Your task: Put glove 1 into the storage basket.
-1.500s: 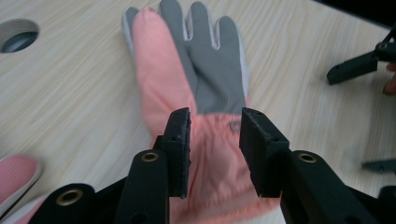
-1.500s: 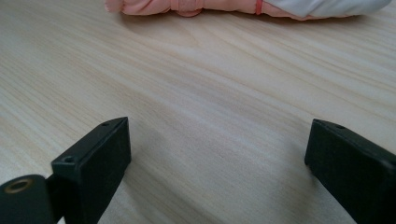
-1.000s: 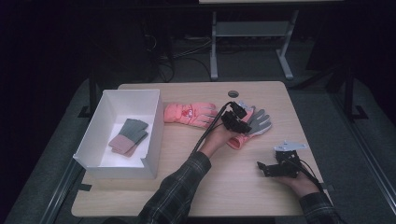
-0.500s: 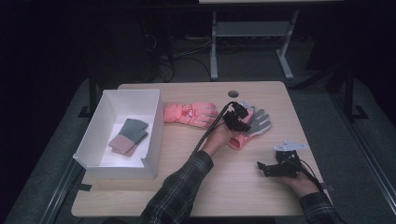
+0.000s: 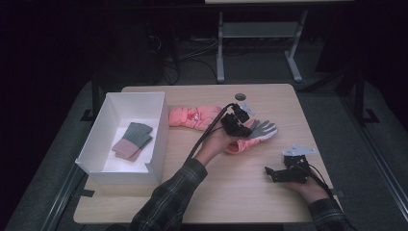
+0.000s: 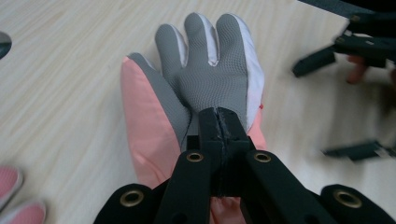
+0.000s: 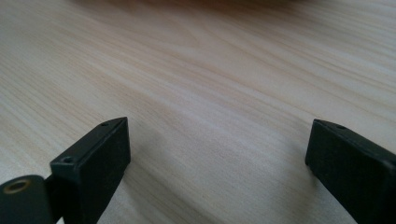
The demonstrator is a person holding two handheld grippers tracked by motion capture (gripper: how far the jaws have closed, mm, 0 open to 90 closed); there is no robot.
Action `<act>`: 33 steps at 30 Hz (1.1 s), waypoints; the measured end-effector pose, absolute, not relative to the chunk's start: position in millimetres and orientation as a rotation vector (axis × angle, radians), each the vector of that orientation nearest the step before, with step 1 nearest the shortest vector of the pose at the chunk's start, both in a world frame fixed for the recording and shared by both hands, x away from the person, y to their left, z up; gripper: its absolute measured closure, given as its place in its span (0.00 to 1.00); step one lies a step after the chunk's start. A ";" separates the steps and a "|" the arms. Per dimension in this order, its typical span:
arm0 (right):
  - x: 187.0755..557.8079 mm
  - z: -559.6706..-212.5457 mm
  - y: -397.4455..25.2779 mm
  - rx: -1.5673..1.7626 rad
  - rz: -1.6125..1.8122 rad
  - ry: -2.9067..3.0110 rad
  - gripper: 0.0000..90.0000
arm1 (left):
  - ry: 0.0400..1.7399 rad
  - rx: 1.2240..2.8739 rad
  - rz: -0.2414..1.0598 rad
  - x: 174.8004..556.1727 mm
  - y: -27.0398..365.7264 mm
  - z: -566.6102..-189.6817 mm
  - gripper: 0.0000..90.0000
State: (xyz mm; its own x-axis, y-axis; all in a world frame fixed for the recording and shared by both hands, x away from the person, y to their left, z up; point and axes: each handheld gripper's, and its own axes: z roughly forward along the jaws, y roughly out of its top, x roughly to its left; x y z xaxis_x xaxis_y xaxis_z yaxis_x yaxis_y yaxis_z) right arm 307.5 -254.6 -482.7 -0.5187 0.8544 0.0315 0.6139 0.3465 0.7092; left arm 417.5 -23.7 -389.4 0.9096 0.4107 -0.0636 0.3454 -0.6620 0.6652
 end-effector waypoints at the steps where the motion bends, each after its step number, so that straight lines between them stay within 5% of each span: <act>1: 307.5 -482.7 -254.6 1.297 0.968 2.270 0.07 | 0.528 2.363 0.122 414.5 -19.7 -388.2 1.00; 16: 307.6 -482.8 -254.8 1.292 0.969 2.270 0.07 | 0.503 2.399 0.116 348.0 34.2 -395.4 1.00; 33: 307.3 -482.7 -254.4 1.300 0.968 2.268 0.07 | 0.409 2.430 -0.003 307.3 31.2 -419.2 1.00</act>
